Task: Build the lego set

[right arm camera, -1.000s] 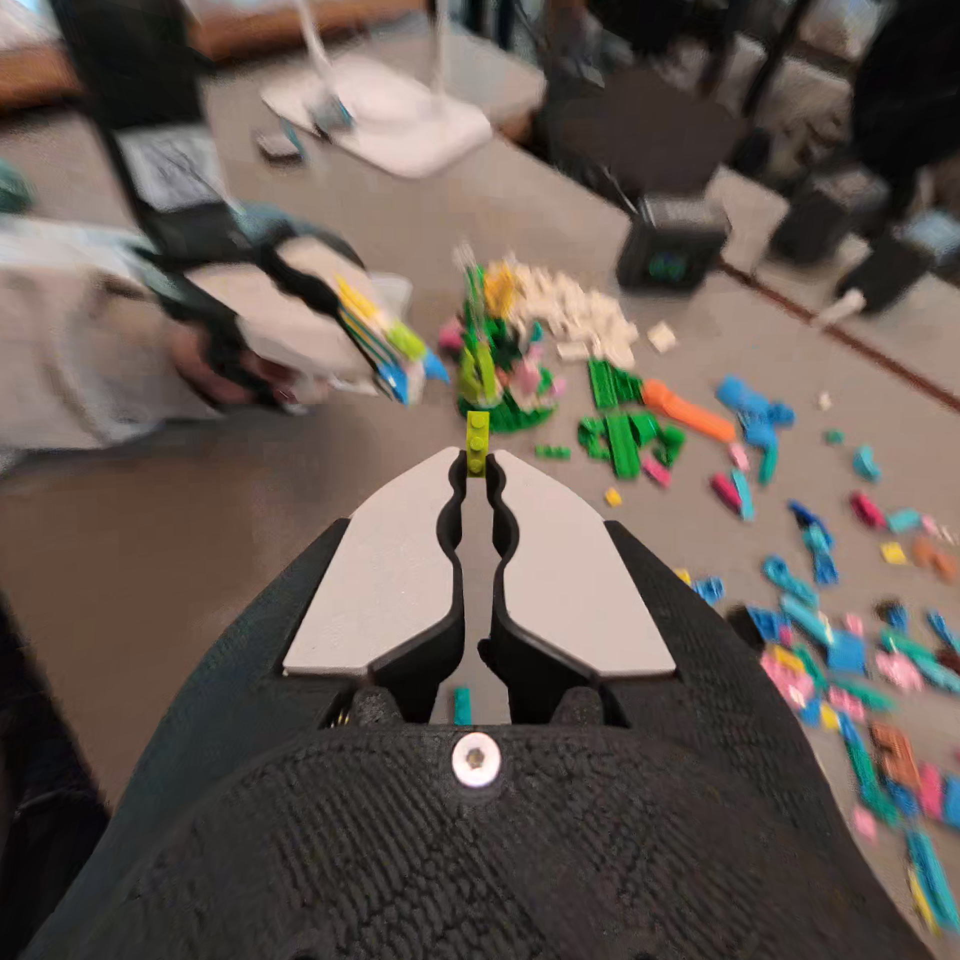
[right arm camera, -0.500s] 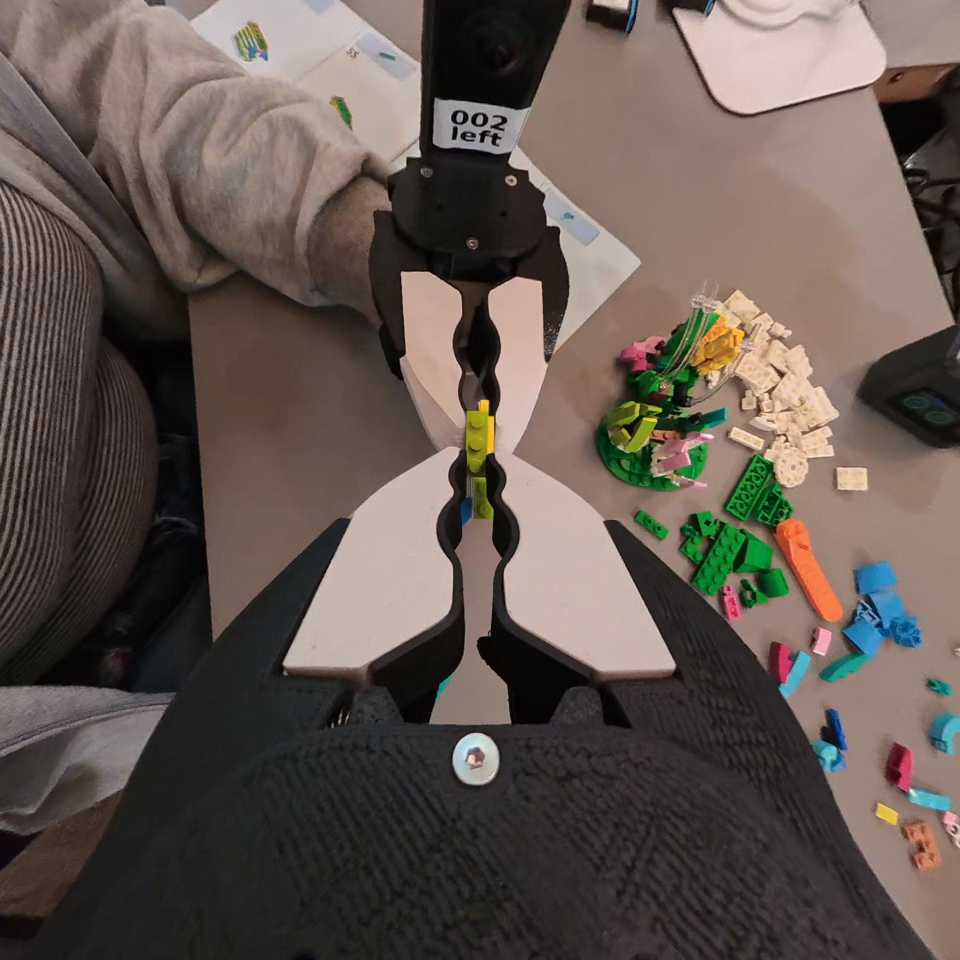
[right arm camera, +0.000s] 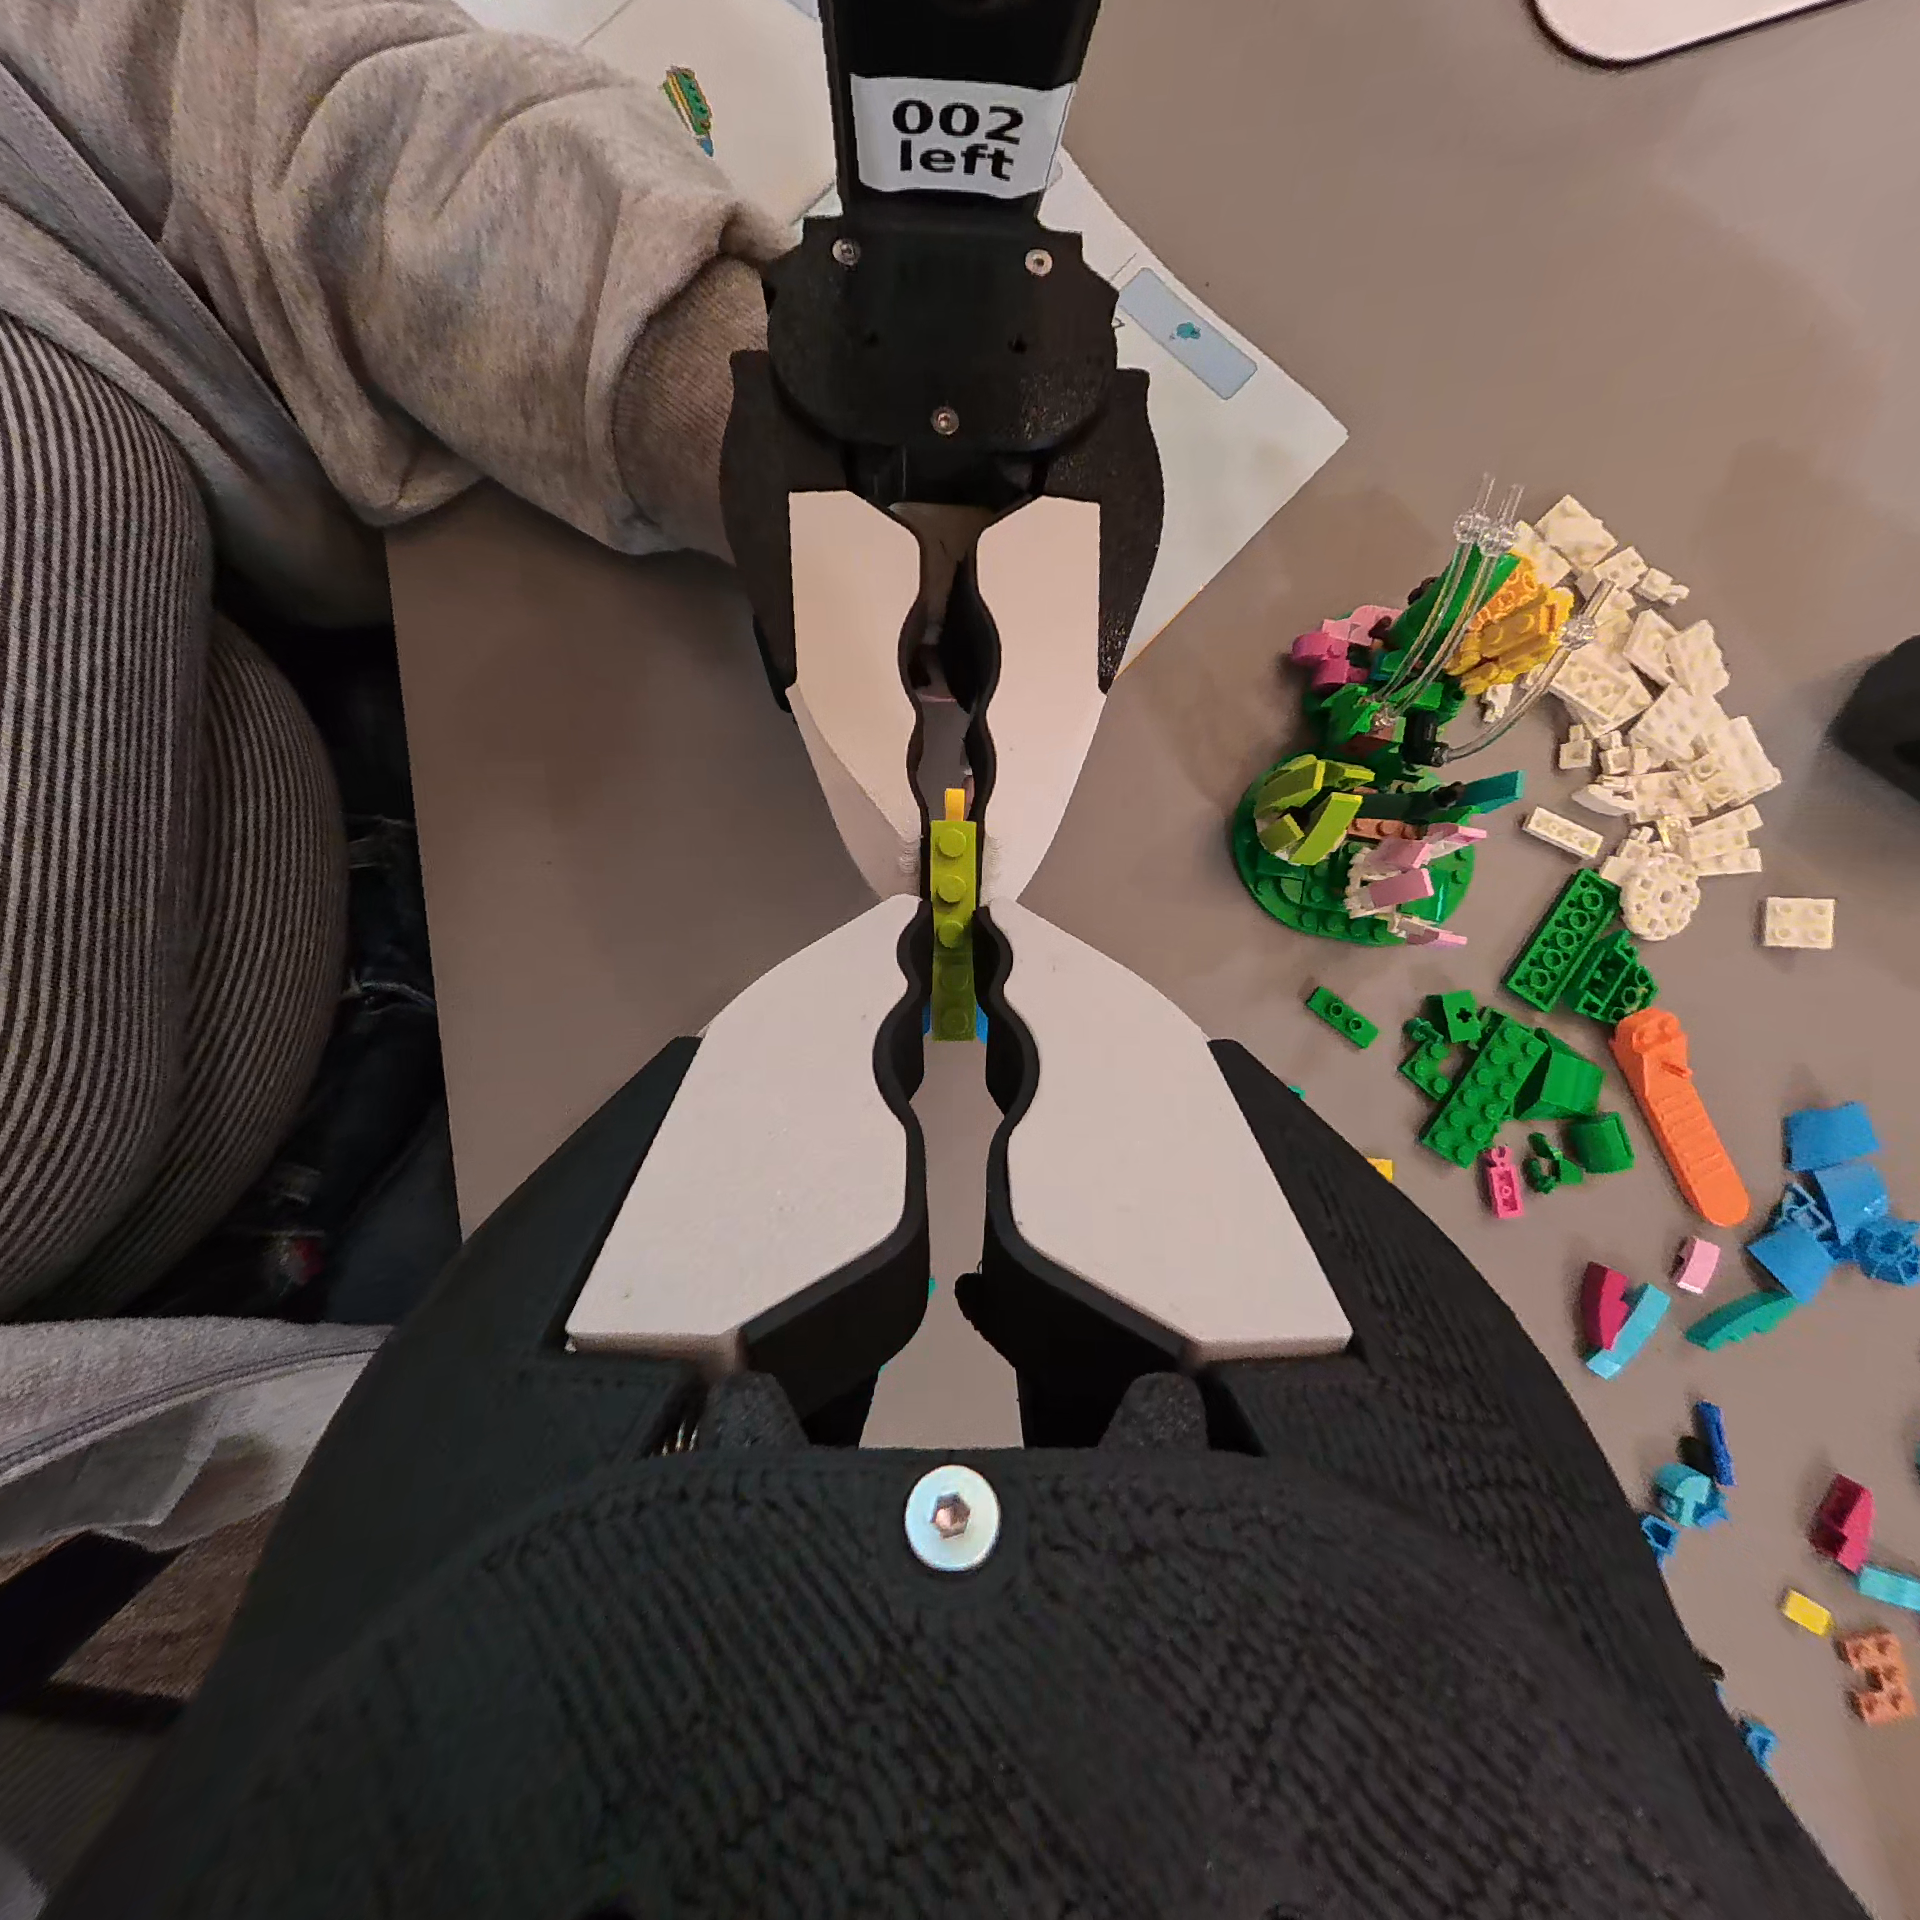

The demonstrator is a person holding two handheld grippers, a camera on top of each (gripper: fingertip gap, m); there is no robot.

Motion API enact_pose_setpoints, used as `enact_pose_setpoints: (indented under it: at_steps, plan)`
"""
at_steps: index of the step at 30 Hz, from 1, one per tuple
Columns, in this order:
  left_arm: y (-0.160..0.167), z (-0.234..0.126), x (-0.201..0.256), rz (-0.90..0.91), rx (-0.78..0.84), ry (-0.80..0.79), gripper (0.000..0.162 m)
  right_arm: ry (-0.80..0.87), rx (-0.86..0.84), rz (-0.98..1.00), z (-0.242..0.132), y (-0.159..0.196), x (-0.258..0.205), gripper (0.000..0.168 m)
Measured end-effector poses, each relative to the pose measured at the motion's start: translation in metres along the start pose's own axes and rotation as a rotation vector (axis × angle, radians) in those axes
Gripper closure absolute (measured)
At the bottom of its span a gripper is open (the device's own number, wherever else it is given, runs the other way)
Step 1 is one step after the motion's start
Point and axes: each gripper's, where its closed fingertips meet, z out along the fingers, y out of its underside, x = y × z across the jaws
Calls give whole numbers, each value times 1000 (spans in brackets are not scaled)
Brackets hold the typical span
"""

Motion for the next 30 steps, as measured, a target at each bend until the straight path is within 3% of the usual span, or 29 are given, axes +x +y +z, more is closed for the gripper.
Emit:
enact_pose_setpoints:
  at_steps: [27, 30]
  plan:
    - [1, 1, 2, 7, -6, 9, 154, 28, 12, -6, 1, 0, -1, 156]
    - [2, 2, 2, 7, -15, 4, 154, 31, 34, -12, -1, -2, -2, 149]
